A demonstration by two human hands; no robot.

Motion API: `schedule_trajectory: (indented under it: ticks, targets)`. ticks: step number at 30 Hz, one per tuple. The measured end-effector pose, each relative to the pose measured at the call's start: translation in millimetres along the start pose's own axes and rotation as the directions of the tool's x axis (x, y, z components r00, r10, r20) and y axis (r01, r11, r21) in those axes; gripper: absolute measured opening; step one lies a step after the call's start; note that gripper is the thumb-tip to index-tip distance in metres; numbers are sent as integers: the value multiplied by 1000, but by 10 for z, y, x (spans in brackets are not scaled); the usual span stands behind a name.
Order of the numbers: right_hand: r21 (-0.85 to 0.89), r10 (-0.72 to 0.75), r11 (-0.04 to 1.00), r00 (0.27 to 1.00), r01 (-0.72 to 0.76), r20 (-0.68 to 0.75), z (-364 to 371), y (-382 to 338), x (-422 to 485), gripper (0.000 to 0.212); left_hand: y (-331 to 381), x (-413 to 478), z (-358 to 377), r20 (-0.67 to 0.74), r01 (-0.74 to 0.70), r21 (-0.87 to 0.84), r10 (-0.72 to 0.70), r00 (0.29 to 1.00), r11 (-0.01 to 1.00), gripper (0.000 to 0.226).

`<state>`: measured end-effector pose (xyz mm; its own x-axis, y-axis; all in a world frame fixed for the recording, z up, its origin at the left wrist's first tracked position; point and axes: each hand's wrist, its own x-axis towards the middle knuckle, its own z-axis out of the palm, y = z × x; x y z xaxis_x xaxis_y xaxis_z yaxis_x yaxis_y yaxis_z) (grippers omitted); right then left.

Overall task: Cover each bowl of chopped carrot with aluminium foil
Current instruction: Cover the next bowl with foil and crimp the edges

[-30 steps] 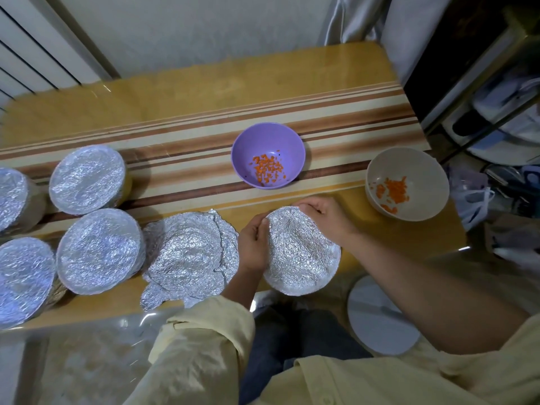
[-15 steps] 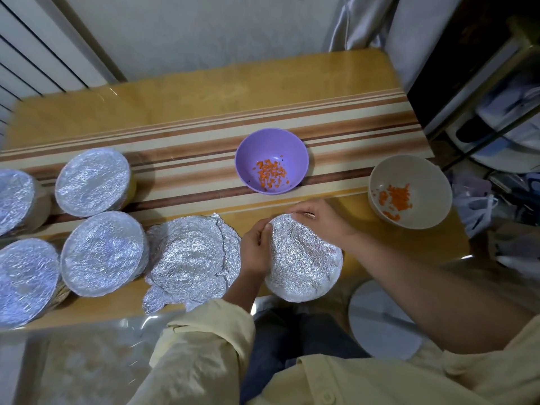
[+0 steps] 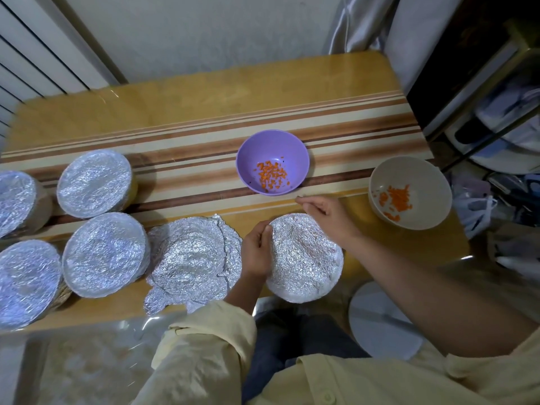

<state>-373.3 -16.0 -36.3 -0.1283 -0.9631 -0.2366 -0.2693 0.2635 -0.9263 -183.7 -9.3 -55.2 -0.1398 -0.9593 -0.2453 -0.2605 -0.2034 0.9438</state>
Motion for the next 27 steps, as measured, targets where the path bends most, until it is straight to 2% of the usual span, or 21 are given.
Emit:
schedule_trajectory:
  ticks: [4,8,13,15,18,22,27]
  targets:
    - [13,32,999,998,-31,-50,12,75,-84,18,-34,-12,21,-49,9,-10,-10,999,1000,33]
    - [6,53,999,996,-53,-77,50,81,-145,15,-14,-19,40,-56,-20,18,21,998,1000,30]
    - [-25,98,995,995,-98,0,-63,16,-163,23,-1,-50,39,-68,-12,29,14,998,1000,34]
    - [-70,70,995,992,-77,-104,-95,36,-225,27,-10,-76,34,-119,17,12,-15,993,1000,29]
    - [-88,60,992,960,-87,-274,-66,94,-340,12,-31,-111,39,-188,48,-41,-55,981,998,27]
    - [-200,4,978,956,-66,-295,-50,115,-355,5,9,-131,69,-217,41,-5,-41,975,999,27]
    - [-167,59,981,967,-103,-249,-132,49,-353,7,23,-143,95,-238,16,41,-5,971,999,36]
